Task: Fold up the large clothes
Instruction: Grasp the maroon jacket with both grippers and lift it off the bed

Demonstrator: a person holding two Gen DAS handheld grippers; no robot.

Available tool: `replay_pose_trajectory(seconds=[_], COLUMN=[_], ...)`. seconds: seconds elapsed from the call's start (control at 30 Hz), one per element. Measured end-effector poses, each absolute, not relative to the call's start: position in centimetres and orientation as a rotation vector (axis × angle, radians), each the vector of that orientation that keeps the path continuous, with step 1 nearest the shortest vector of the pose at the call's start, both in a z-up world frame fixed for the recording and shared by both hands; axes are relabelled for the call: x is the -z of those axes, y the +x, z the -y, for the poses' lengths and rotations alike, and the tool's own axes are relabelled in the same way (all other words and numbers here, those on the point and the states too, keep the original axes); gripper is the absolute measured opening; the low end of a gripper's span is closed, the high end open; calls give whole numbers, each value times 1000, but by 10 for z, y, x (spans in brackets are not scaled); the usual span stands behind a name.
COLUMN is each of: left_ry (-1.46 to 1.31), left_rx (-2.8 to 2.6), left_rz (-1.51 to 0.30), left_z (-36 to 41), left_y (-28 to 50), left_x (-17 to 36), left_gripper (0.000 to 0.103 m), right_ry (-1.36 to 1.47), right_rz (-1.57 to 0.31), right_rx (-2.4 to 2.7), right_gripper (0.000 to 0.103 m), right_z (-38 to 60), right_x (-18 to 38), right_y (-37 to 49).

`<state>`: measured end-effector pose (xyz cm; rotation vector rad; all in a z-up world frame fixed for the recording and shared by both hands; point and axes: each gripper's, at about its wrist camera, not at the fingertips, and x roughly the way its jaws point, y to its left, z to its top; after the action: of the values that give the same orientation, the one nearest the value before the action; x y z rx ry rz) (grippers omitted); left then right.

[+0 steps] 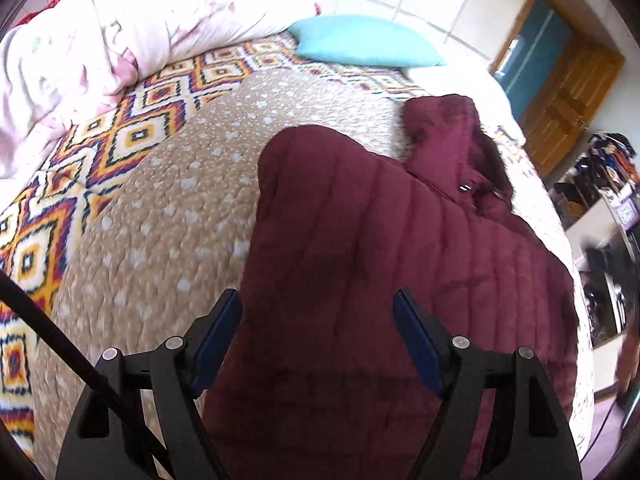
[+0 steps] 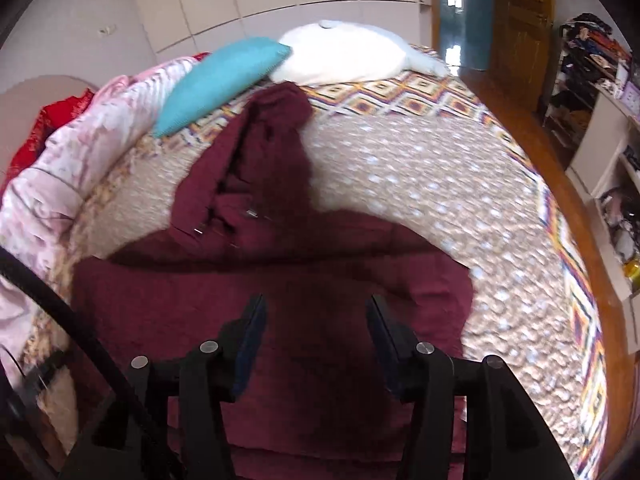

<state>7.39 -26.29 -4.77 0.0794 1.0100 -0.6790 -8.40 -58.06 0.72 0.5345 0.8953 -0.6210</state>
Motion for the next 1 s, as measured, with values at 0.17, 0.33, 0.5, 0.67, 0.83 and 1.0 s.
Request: replay_pose_trajectory(seconds=[0.17, 0.33, 0.5, 0.67, 0.83, 1.0], left_ry=[175, 185, 154, 116, 120, 107], left_rx=[617, 567, 581, 601, 599, 603], left_rz=[-878, -825, -855, -906, -905, -908], left_z=[253, 247, 244, 243, 244, 241], left_y=[58, 65, 74, 80, 79, 81], left_x=[65, 90, 99, 108, 108, 103], left_gripper=[77, 77, 78, 81, 81, 81], right_ry=[641, 682, 681, 669, 531, 474], right_rz=[-868, -824, -800, -845, -807, -746], right_rx=[557, 599, 701, 714, 659, 470], right_gripper=[58, 72, 72, 11, 10, 9], right_z=[598, 624, 651, 660, 626, 540], right_x=[-13, -3, 28, 57, 22, -38], right_y=[4, 95, 155, 182, 160, 82])
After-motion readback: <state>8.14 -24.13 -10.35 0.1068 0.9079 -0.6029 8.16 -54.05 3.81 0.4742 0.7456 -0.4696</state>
